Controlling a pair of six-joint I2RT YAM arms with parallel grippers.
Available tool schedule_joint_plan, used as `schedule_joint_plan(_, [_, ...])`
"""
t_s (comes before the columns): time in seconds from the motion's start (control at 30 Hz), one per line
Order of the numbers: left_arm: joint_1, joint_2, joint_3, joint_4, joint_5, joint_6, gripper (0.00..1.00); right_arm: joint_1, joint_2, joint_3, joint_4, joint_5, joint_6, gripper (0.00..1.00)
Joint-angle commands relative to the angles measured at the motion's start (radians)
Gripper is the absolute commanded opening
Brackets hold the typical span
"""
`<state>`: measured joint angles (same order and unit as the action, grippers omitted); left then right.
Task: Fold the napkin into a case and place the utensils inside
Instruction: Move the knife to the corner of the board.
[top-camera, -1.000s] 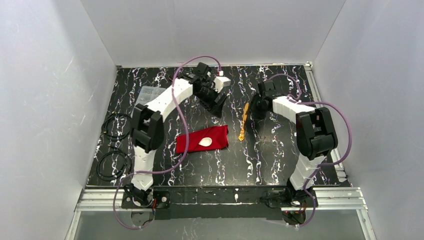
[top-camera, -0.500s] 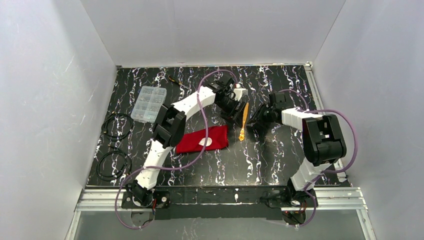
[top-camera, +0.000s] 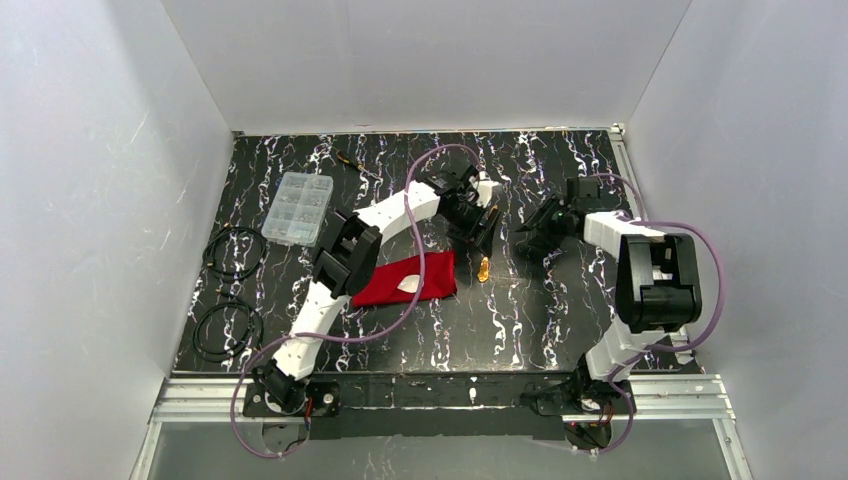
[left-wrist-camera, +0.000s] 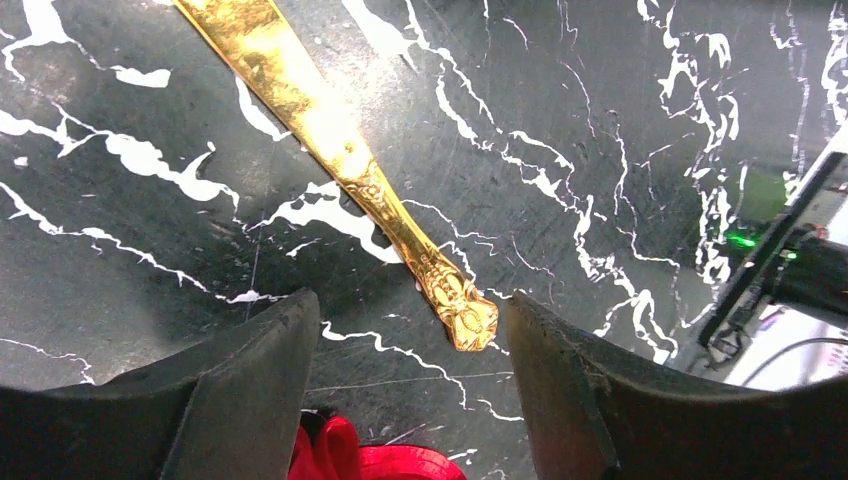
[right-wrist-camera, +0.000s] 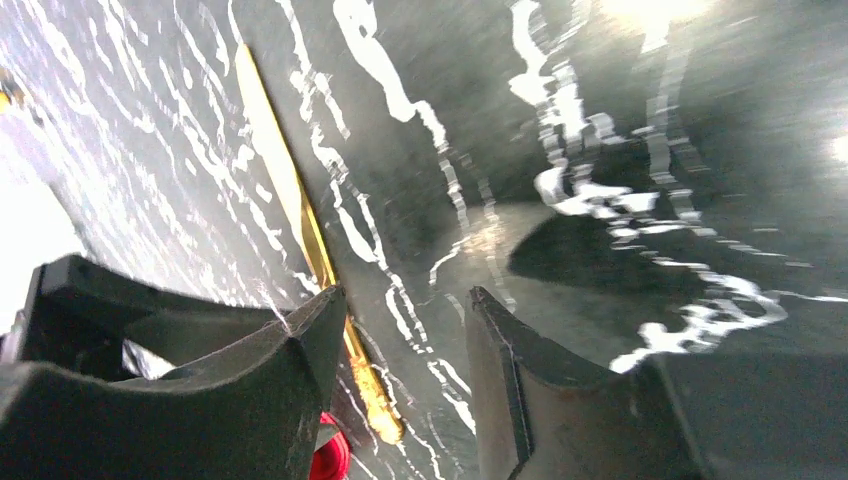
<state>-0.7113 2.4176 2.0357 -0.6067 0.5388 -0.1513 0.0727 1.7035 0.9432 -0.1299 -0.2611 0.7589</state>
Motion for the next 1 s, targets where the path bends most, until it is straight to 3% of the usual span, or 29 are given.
schedule_joint_plan(0.0, [-0.048,-0.039,-0.049,-0.010,-0.140,0.085,0.68,-0.062,-0.087,0.019,-0.048,0.075,-0.028,0.56])
schedule_joint_plan(0.23, [-0.087,0.017,-0.006,-0.075,-0.227,0.159,0.65,-0.114,-0.154,0.014,-0.059,0.107,-0.039,0.55])
schedule_joint_plan(0.33, [-0.119,0.054,0.027,-0.140,-0.231,0.270,0.60,-0.115,-0.172,-0.004,-0.050,0.124,-0.025,0.54])
schedule_joint_plan(0.53, [-0.176,0.020,-0.104,-0.099,-0.309,0.402,0.50,-0.132,-0.168,-0.017,-0.055,0.119,-0.010,0.54])
schedule_joint_plan(0.77, [-0.189,0.003,-0.211,-0.089,-0.176,0.521,0.49,-0.184,-0.145,-0.046,-0.029,0.069,0.012,0.55])
schedule_joint_plan(0.9, [-0.193,-0.059,-0.316,-0.089,-0.106,0.662,0.41,-0.185,-0.119,-0.041,-0.025,0.035,-0.001,0.56])
schedule_joint_plan(0.97, [-0.198,-0.097,-0.379,-0.074,-0.097,0.731,0.31,-0.183,-0.108,-0.046,-0.016,0.020,0.000,0.56])
